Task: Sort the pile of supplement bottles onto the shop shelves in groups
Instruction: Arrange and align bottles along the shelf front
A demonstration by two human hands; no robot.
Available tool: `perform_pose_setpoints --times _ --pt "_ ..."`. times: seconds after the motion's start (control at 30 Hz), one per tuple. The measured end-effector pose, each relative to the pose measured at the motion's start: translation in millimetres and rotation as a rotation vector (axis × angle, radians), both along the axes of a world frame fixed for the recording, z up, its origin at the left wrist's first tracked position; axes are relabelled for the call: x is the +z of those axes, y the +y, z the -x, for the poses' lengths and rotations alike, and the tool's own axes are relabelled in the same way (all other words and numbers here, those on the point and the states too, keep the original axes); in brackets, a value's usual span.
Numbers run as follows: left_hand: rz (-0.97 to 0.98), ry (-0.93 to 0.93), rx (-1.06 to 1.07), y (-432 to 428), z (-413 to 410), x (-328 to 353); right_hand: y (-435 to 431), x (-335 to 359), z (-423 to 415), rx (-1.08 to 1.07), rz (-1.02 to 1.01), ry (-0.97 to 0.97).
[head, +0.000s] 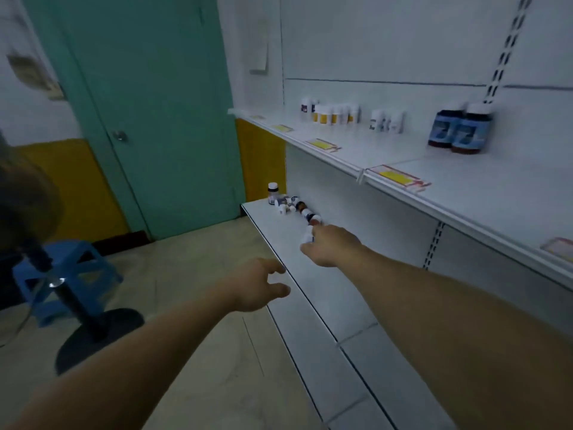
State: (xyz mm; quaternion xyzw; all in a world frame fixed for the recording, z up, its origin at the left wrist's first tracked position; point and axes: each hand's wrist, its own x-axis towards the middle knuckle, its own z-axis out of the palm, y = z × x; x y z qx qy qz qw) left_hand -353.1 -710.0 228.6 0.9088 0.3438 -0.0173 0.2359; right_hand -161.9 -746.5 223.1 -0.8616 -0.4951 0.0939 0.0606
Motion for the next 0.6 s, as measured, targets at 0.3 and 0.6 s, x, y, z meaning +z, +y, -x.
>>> perform_pose_setpoints --times 0.3,0.6 --pt "0.019 0.054 -0.096 175.3 -64.9 -34.0 156.6 -47.9 -59.6 -0.130 -0.018 0.089" --pt "0.021 0.088 -0.138 362.2 -143.8 -63.0 317.5 -84.8 -122.5 -0.194 -0.049 0.117"
